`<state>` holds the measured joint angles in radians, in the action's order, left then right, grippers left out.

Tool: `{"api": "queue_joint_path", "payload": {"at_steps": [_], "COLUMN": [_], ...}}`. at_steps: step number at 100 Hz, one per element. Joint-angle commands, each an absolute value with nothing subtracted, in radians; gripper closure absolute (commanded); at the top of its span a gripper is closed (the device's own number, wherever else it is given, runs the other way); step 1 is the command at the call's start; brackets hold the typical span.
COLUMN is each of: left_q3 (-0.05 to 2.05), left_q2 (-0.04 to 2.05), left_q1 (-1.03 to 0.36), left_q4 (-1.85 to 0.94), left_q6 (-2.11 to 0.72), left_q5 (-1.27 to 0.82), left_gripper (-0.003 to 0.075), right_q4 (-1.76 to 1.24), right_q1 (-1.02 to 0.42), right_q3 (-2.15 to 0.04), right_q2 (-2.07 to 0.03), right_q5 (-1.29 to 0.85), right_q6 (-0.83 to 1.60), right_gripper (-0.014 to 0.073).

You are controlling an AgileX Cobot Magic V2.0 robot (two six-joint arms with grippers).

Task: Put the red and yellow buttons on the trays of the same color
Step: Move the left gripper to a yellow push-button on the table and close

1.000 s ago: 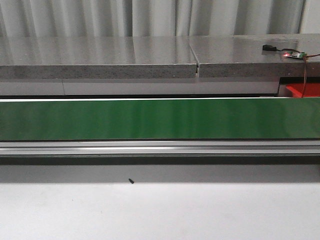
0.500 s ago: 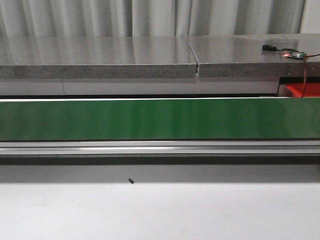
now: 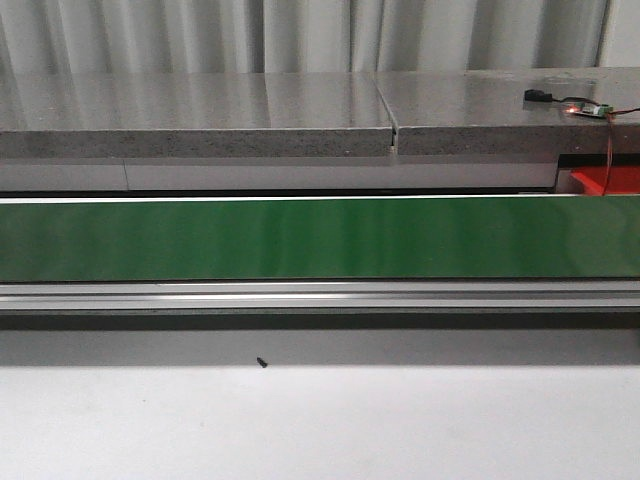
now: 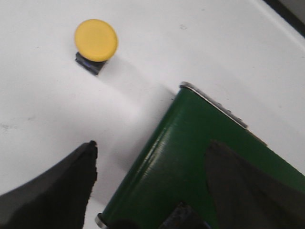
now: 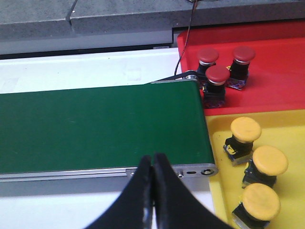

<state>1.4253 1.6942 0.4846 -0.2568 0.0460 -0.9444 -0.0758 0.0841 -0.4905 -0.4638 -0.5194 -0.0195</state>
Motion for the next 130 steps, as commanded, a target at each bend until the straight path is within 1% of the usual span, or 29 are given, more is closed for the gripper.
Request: {"api": "queue_joint_path", "payload": {"at_steps": [1,15,29,95,106,121,130], "left_q3": [1.455,1.455,1.487,1.819,1.852,1.862,1.862], "left_q2": [1.69,1.752,1.821,2.122,2.148,2.148,2.146], "left_q1": [0.51,0.539,0.54,0.54,0.54,0.54,0.54], "left_q4": [-0.276,-0.276,-0.274,-0.309,-0.316,-0.314,-0.314], "left_q6": [0.059,0.06,0.06,0.06,0.06,0.06,0.06], "left_q5": [-0.904,-0.885,-0.884,-0.909,-0.916,-0.913,-0.918], "left_gripper": [0.0246,0.0246,0.0246,0.0251,0.0309,0.0469,0.0533], "right_q4": [-0.08,-0.08,-0.08,-0.08,-0.08,-0.08,-0.08], "right_q1": [0.083,0.083,0.083,0.083,0.083,0.083,0.083], "right_q3": [-0.516,-0.516,-0.516,-0.516,-0.516,-0.516,-0.516], "right_q2": [-0.467,-0.467,-0.467,-0.467,-0.467,-0.467,-0.467], "right_q5": [-0.448,-0.448,-0.448,-0.448,-0.448,-0.448,-0.448], "right_q6": [-0.012,-0.012,-0.012,-0.012,-0.012,-0.012,-0.012], "right_gripper": [0.0661,0.0661,0.0661,0.0661,0.0661,0.0661,0.0661]}}
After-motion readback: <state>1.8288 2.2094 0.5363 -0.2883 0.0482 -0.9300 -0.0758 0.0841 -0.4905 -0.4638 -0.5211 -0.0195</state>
